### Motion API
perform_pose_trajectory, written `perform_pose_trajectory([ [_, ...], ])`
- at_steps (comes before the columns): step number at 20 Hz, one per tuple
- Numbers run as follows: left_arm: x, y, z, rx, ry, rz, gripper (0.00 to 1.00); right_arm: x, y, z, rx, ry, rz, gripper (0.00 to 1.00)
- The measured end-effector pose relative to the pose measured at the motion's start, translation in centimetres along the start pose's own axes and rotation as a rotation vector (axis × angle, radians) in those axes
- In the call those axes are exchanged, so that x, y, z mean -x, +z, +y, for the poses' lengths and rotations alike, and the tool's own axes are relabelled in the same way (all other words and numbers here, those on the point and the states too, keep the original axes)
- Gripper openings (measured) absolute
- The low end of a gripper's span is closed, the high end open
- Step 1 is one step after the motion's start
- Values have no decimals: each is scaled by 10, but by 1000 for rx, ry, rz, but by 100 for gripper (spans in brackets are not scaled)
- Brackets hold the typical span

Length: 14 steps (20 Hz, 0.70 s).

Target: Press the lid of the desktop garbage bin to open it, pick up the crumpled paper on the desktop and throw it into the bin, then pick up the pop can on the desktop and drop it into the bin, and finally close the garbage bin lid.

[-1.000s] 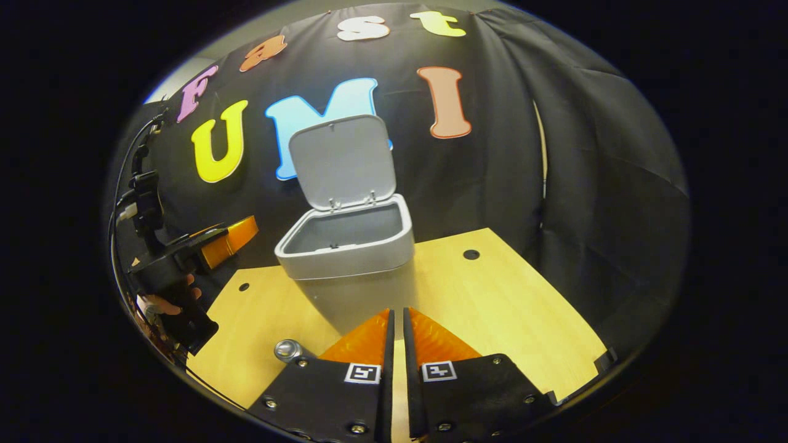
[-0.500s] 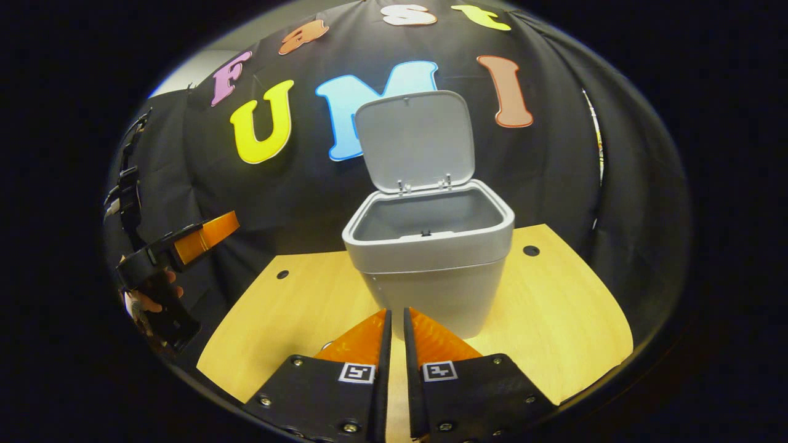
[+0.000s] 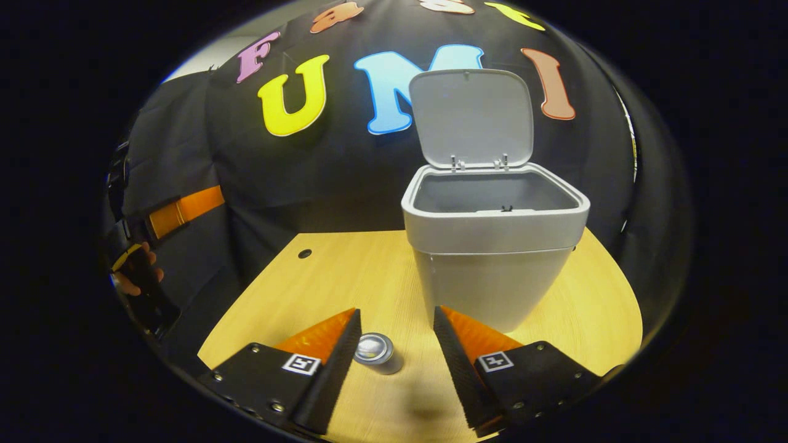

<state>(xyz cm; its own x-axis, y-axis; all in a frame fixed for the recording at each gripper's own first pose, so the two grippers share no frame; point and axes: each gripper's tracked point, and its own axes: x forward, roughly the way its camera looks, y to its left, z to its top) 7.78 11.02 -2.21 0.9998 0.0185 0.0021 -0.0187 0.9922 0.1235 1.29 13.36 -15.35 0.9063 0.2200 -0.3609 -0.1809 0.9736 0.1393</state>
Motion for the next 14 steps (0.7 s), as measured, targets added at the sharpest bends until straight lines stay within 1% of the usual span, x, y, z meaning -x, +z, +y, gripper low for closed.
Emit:
perform_pose_trajectory([
  [1,4,0,3,5,5,1,97,-2,-2,2,11,2,8,93],
  [2,6,-1,6,8,11,2,97,-5,-3,3,22,2,12,98],
  [5,12,-1,13,10,28,4,97,-15,-9,2,43,-13,31,98],
  [9,21,1,18,15,43,1,92,-34,-29,2,69,-35,102,98],
  [10,22,0,20,16,49,2,97,-38,-33,2,79,-36,119,98],
  [11,23,0,23,17,56,3,92,-42,-38,4,89,-32,133,98],
  [12,25,0,25,18,61,3,92,-44,-42,7,99,-27,143,98],
  [14,26,0,31,13,72,2,97,-50,-47,12,115,-17,160,98],
])
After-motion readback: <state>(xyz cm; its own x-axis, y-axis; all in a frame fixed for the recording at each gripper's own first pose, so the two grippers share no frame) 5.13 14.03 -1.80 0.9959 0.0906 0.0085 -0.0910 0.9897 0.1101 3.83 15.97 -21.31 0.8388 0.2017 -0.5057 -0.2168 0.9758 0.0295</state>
